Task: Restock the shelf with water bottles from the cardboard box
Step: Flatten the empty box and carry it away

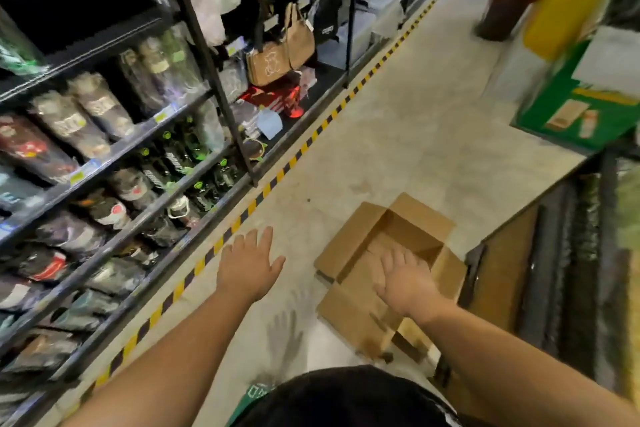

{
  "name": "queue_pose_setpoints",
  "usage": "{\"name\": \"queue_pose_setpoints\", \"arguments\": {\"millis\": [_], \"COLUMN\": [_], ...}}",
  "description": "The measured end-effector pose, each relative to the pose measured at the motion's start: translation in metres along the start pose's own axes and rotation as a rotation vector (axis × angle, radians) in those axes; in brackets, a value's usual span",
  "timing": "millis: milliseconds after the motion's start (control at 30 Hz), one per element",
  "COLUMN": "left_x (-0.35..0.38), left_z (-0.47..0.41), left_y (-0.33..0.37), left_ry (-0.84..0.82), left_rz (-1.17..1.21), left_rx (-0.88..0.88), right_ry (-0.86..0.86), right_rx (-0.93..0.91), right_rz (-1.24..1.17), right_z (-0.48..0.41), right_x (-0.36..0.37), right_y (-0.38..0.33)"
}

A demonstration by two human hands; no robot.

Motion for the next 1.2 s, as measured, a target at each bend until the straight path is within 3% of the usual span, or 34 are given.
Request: {"name": "queue_pose_setpoints", "arguments": {"millis": [200, 333, 700, 900, 1067, 1200], "left_x": [0.027, 0.034, 0.061, 0.085, 0.146, 0.211], "left_z": [-0.033, -0.051, -0.15, -0.213, -0.281, -0.308], "left_y": [0.128, 0.178, 0.24, 0.235, 0.201, 0.198], "left_ry": [-0.091, -0.133, -0.228, -0.305, -0.286, -0.419], "left_rz": [-0.083, -0.14, -0.307, -0.303, -0.367, -0.354], "left_rx": [0.187, 0.286, 0.609, 0.789, 0.704, 0.557], "right_ry": [-0.115, -0.149, -0.236, -0.302, -0.356, -0.45], "right_rx": [0.246, 0.407, 0.72, 0.857, 0.857, 0.838], "right_rz": [-0.148, -0.282, -0.498, -0.593, -0.667, -0.719], "right_z": [0.021, 0.041, 0.054, 0.026, -0.034, -0.092], "right_x": [0.047, 0.077, 0.126, 0.128, 0.16, 0.231], "right_y": [0.13, 0.173, 0.2, 0.178, 0.159, 0.159]}}
Point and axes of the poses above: each hand's wrist, its own z-axis away from the middle knuckle, its own x-axis out of the palm, y = z × x, the point moved 6 cm from there along -z, towards the middle knuckle, and after that the axes turned 2 degrees about y, right-handed, at the moved point
